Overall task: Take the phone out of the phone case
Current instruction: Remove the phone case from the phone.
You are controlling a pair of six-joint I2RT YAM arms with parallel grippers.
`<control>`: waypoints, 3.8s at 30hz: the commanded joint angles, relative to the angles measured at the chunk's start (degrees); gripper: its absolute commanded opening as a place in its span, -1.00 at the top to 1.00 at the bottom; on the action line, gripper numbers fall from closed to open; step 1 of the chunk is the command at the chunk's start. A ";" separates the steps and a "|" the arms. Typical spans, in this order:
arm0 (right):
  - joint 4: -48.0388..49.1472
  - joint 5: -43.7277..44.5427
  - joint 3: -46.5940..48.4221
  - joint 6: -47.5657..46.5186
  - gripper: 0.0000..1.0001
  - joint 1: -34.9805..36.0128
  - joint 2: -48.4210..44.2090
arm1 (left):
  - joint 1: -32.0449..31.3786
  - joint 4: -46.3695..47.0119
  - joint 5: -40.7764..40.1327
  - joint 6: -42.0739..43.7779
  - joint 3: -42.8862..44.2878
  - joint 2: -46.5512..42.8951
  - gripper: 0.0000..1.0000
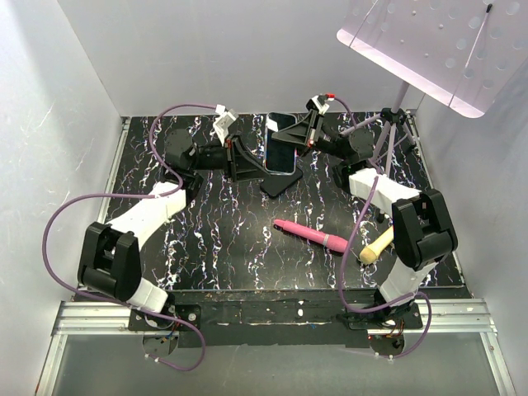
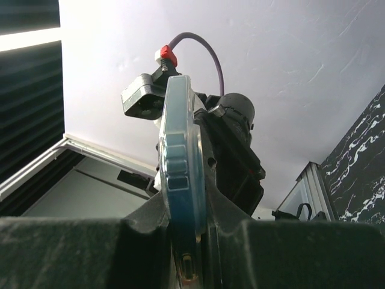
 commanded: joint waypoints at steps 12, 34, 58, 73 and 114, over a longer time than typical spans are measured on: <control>14.45 4.43 5.76 19.32 0.97 6.46 -1.39 | 0.71 -29.23 -36.80 -3.56 -3.87 0.09 1.00; 20.17 8.03 7.78 21.96 0.97 7.43 -2.26 | 1.41 -32.05 -37.95 1.46 -6.15 -1.58 1.00; 6.05 0.30 13.93 -1.32 0.97 13.06 -2.61 | 0.18 -30.19 -42.59 -12.20 -7.38 -4.29 0.98; 10.34 13.58 20.17 13.27 0.97 16.84 4.42 | -2.54 -24.59 -82.08 15.33 -21.44 -12.74 1.00; -0.30 4.96 -0.57 -4.49 0.97 2.25 -2.61 | -7.55 -8.84 -41.20 -30.99 -16.80 -22.76 0.42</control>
